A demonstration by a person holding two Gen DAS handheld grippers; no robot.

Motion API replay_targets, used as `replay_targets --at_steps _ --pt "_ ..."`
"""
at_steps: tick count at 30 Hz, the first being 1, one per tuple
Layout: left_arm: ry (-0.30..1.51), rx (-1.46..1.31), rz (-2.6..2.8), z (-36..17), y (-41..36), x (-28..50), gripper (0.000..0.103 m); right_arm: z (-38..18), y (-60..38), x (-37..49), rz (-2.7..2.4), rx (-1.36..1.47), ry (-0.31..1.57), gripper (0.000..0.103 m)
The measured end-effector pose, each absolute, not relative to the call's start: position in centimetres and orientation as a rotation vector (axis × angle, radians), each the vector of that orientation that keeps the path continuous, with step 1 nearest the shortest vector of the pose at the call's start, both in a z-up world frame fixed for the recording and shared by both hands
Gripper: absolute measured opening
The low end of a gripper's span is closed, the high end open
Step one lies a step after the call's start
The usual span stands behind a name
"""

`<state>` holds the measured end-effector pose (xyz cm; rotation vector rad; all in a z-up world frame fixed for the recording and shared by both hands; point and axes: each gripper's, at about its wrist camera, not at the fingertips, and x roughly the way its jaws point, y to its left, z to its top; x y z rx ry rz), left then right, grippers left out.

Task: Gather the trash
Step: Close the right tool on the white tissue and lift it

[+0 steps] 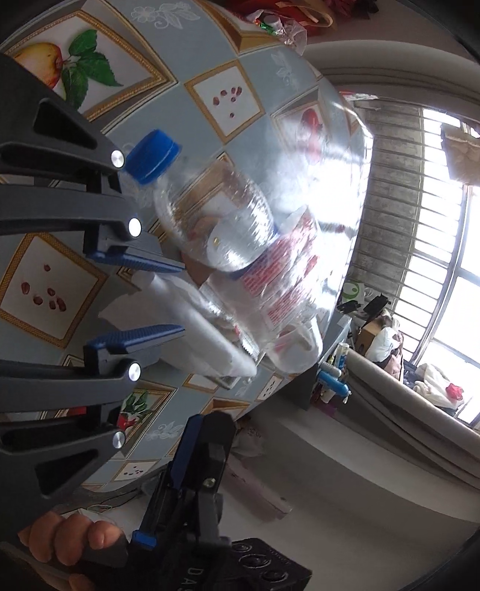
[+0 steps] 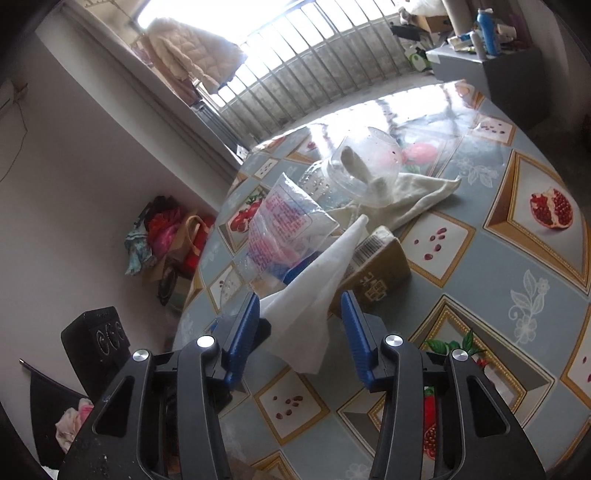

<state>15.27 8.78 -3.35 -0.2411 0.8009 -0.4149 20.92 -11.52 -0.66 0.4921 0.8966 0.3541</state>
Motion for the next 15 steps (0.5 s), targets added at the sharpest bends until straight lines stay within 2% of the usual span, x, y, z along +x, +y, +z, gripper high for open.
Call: replay_targets --at_steps 12,15 --pt "0.839 -0.289 -0.486 -4.7 7.7 14.5 0.028 -1.8 -10.9 22.4 0.371 0.511 1.01 0.046" --pt "0.839 -0.279 -0.497 -4.9 7.4 14.1 0.023 -2.2 -10.7 22.8 0.382 0.514 1.032 0.046"
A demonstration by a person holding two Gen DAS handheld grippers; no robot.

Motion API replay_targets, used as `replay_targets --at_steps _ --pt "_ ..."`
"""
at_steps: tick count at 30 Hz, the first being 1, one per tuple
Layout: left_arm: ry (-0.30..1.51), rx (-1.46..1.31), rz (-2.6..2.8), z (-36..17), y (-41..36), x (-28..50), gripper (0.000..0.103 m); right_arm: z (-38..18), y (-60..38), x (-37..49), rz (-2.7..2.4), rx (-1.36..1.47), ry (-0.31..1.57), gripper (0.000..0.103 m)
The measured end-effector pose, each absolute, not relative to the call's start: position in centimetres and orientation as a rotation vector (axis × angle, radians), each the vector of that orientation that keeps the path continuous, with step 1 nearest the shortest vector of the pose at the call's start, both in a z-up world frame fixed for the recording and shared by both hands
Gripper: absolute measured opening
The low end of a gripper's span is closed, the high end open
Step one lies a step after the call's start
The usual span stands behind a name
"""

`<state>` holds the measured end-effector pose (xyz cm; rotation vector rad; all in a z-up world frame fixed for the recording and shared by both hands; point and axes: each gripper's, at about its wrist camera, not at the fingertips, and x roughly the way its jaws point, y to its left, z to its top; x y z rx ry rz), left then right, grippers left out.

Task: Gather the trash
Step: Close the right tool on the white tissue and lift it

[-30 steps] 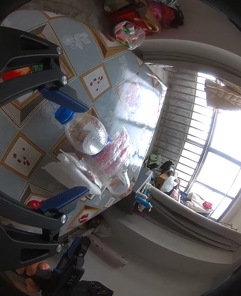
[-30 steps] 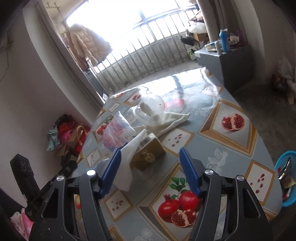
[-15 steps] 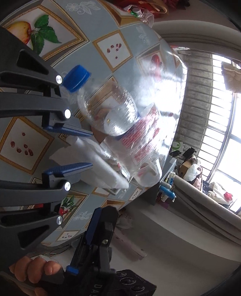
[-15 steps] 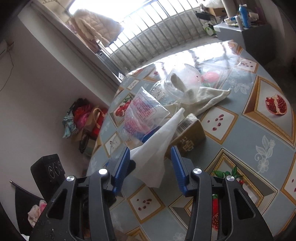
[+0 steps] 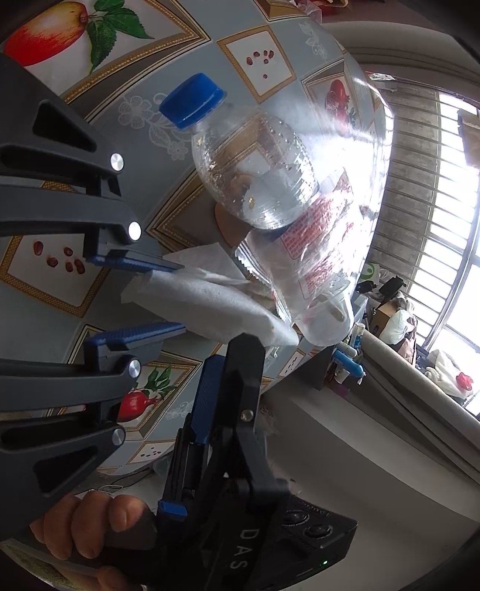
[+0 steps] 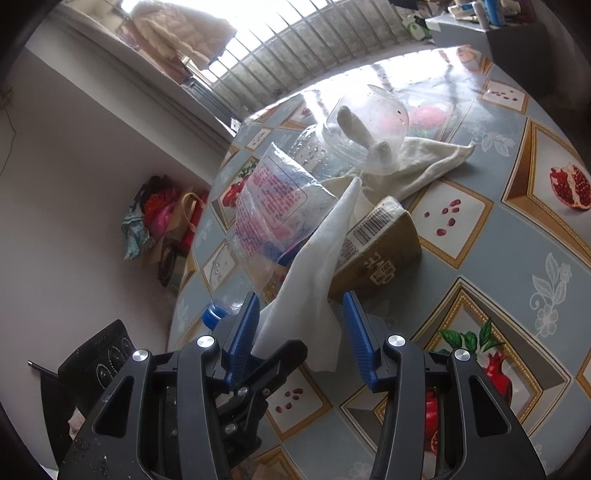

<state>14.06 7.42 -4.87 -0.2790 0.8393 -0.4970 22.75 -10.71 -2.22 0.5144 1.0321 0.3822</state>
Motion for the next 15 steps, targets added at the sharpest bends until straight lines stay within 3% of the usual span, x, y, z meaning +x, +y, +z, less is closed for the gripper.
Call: replay_targets --at_steps 7,9,11,15 --pt "0.841 -0.298 -0.524 -5.5 7.0 13.6 0.016 -3.3 -10.7 23.3 0.389 0.537 1.091 0.035" --pt "0.845 -0.3 -0.536 -5.7 6.9 13.5 0.016 -3.9 -11.3 23.4 0.391 0.599 1.106 0.028" --pt "0.843 -0.294 -0.545 -5.8 6.8 13.1 0.015 -4.3 -12.0 23.3 0.391 0.654 1.117 0.015" --pt "0.835 -0.294 -0.568 -5.4 6.5 12.5 0.015 -4.5 -13.2 22.6 0.394 0.731 1.112 0.003"
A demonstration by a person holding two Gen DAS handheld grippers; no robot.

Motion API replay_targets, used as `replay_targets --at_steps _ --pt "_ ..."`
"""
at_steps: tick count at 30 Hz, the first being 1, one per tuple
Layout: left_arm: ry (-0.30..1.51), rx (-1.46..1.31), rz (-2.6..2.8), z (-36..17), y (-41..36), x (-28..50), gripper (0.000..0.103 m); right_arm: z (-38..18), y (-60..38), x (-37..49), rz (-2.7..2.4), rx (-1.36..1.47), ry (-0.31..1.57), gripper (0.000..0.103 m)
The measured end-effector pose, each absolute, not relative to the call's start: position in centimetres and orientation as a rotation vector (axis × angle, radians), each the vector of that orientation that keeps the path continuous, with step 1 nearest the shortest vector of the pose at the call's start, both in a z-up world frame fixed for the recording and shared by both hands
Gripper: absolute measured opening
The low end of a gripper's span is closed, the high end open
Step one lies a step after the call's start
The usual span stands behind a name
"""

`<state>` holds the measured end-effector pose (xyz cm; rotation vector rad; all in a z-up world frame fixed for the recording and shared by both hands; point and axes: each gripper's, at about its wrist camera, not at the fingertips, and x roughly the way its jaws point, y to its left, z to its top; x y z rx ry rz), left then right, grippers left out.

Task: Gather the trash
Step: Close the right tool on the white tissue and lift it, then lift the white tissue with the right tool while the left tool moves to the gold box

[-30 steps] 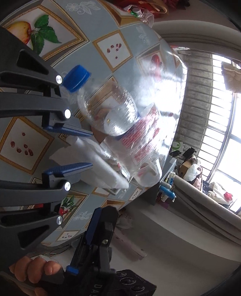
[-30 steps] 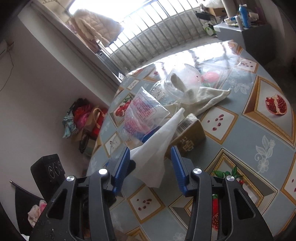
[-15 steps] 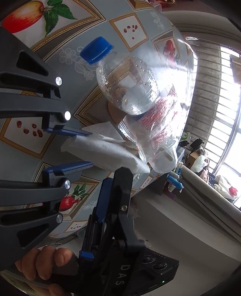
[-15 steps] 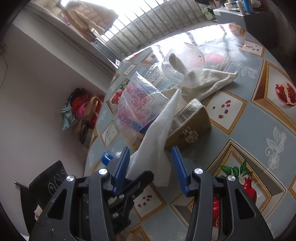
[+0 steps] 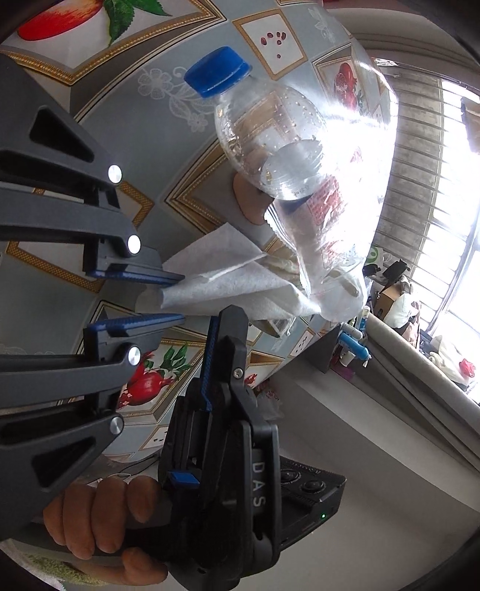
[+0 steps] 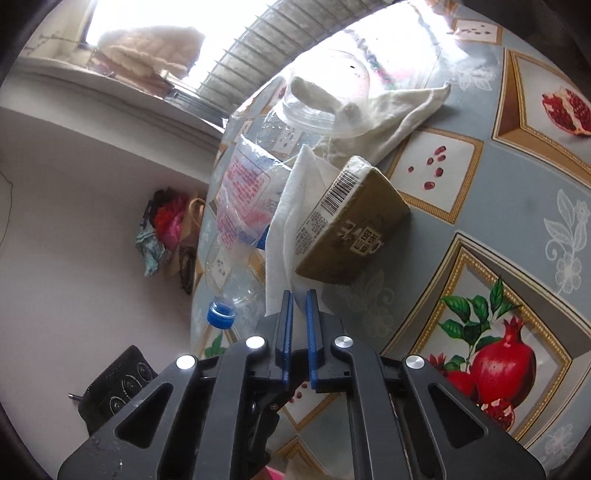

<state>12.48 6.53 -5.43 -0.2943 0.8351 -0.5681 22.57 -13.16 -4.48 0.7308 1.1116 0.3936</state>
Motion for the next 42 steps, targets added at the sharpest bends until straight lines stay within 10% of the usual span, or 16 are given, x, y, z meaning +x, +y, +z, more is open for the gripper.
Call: replay_targets --at_steps 10,25,42 --pt "0.818 -0.269 -0.571 -3.9 5.8 11.5 0.016 -2.9 -15.1 20.8 0.382 0.758 1.05 0.0" --pt "0.761 -0.288 -0.51 -1.2 7.5 11.0 0.048 -1.0 -18.1 19.4 0.346 0.77 0.955 0.0" --pt "0.727 -0.315 -0.452 0.1 8.4 13.0 0.051 1.4 -21.4 19.0 0.327 0.781 0.84 0.0"
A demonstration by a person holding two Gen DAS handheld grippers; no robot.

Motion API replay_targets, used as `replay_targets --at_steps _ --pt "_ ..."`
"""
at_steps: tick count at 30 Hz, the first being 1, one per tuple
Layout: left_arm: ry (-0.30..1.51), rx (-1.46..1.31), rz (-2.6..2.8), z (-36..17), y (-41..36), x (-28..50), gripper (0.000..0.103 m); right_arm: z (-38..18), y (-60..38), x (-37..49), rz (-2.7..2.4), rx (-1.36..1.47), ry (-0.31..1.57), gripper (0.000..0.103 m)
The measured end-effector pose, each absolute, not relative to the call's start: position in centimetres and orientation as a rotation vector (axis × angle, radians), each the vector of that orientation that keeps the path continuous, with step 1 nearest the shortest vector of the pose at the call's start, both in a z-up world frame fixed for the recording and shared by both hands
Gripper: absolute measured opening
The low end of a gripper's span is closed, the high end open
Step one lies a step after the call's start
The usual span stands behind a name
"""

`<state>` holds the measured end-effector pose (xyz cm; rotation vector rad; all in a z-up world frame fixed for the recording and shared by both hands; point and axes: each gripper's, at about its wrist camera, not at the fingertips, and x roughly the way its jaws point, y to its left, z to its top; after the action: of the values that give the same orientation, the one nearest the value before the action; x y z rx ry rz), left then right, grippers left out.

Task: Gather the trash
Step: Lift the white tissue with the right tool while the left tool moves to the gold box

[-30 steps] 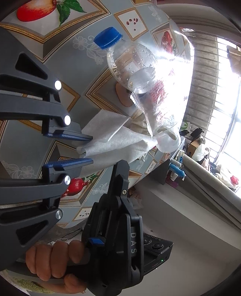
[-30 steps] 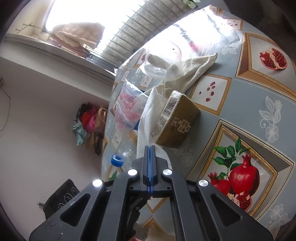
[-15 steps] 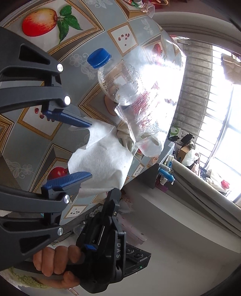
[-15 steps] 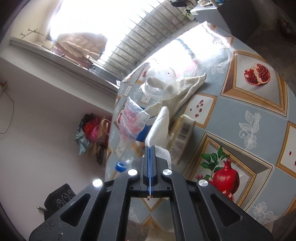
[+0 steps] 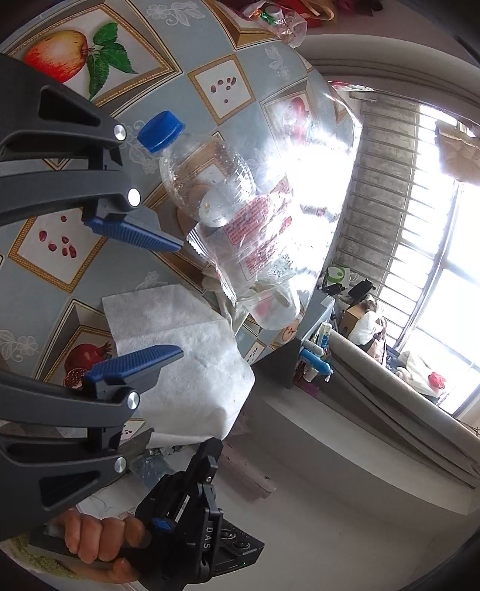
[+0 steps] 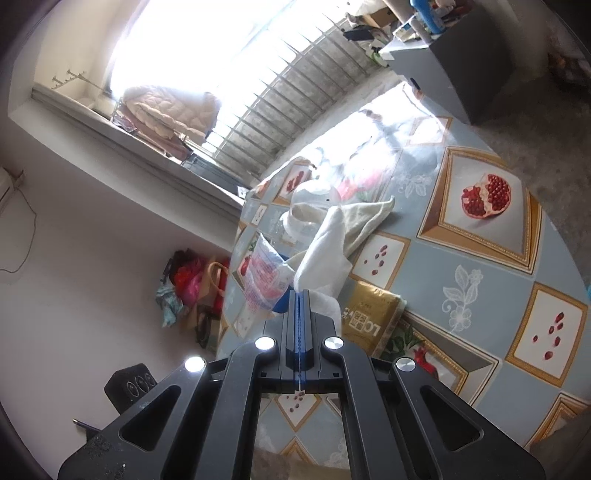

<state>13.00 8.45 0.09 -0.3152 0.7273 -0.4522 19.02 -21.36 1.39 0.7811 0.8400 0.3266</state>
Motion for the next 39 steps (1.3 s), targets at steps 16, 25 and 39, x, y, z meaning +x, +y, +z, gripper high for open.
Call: replay_targets --at_steps 16,25,39 --pt "0.755 -0.293 -0.457 -0.7 7.5 13.9 0.051 -0.5 -24.3 17.8 0.279 0.794 0.838 0.0" --pt "0.722 -0.311 -0.534 -1.0 7.4 13.7 0.051 -2.9 -25.2 17.1 0.196 0.783 0.885 0.0" --pt "0.773 -0.19 -0.569 -2.6 3.3 15.2 0.051 -4.2 -30.7 15.4 0.073 0.808 0.871 0.0"
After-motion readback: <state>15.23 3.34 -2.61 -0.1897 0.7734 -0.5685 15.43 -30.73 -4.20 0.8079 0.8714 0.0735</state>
